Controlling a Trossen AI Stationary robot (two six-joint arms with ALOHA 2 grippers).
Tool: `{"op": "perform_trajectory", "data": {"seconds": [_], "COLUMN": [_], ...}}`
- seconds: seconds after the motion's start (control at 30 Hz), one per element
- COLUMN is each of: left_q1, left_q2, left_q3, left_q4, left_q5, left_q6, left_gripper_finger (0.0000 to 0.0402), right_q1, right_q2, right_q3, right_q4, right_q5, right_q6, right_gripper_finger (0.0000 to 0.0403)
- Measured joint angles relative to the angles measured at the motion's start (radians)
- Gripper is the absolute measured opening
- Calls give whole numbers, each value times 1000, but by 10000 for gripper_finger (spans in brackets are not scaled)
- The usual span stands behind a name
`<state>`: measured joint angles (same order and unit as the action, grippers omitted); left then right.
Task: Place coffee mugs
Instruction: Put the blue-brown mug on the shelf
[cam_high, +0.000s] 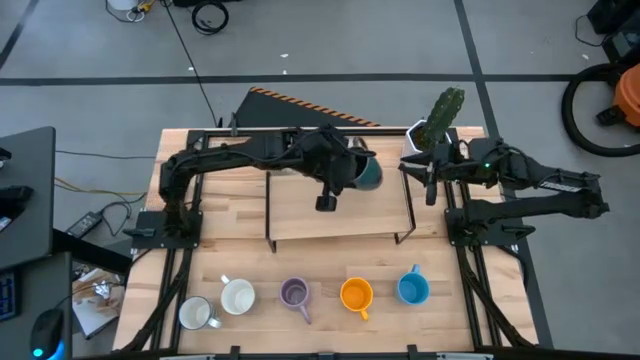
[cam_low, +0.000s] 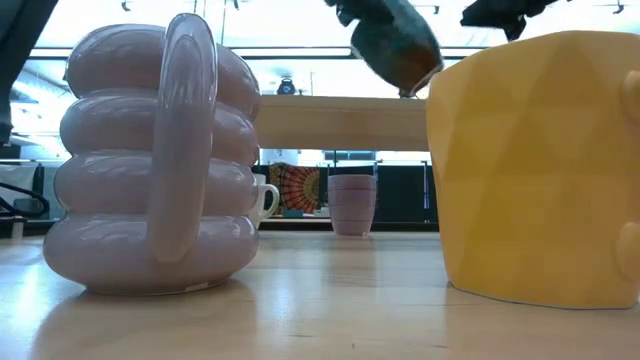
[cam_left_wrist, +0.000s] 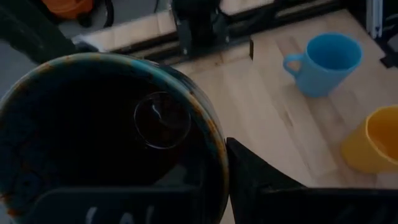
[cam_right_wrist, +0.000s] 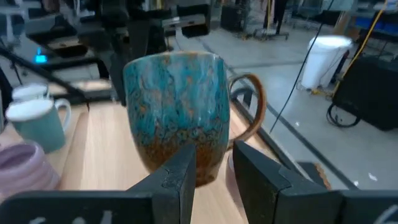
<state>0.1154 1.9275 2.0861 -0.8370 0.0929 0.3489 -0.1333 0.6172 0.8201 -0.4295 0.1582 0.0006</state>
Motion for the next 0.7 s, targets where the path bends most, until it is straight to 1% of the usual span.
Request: {"op": "perform_trajectory", "data": {"seconds": [0.13, 0.23, 0.33, 0.47, 0.7], "left_q1": [5, 11, 11, 11, 0], "left_q2": [77, 137, 150, 152, 132], "left_q3": [154, 226, 244, 244, 245], "left_q4": [-119, -210, -326, -395, -599], "left_q5": [-1, -2, -3, -3, -10], "left_q6": [6, 3, 2, -20, -75], "left_gripper_finger": [40, 40, 40, 40, 40], "right_q1": [1, 1, 1, 1, 1], "right_q2": [-36, -52, -52, -40, -18], "right_q3": [0, 0, 0, -1, -1], "right_q4": [-9, -19, -44, -50, -27], "right_q5": [-2, -2, -11, -29, -29], "right_q6": [4, 13, 29, 31, 31], "right_gripper_finger": [113, 113, 113, 113, 113]}}
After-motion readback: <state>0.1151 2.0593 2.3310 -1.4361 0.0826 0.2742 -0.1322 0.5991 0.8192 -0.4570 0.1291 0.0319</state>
